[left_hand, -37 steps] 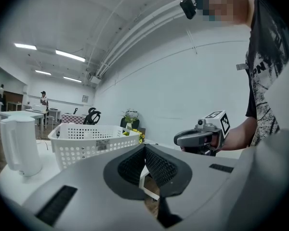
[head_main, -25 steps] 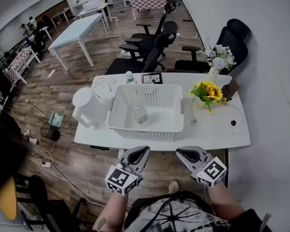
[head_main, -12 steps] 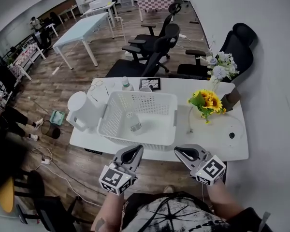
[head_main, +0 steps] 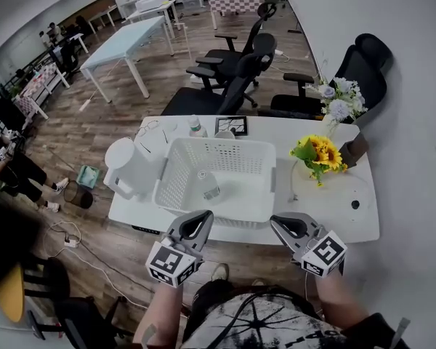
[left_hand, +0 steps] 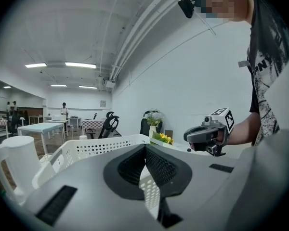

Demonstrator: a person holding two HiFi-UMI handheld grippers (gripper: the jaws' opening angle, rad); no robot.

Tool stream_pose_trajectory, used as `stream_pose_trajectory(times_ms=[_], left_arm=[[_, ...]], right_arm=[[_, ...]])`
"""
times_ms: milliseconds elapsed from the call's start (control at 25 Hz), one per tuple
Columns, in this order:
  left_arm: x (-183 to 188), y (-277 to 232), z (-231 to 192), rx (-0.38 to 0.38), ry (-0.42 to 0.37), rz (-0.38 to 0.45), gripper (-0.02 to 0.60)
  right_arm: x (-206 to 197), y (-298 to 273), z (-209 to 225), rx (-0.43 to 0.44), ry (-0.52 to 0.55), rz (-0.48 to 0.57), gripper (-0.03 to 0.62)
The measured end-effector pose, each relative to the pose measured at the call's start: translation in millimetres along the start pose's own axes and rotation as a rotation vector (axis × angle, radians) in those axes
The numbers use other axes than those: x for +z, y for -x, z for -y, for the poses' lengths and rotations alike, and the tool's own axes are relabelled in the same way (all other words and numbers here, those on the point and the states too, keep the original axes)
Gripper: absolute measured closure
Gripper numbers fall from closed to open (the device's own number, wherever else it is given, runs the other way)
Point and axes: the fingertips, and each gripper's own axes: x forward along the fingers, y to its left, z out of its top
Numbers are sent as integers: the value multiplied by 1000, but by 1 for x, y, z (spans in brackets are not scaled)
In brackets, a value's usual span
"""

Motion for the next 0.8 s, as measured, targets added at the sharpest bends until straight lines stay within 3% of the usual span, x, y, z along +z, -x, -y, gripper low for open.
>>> stream_pose_trajectory(times_ms=[400,680,800], left_arm=[[22,-1,-60,-103,-80,-21,571],[21,-22,-82,-230,-217,-172,560],[14,-38,-86,-278,-295,-257,489]], right_arm=[[8,-21,7,-149,0,16,571],[7,-22,15,-251,-13,25,571],[6,-18,20,-300,-25,37,571]])
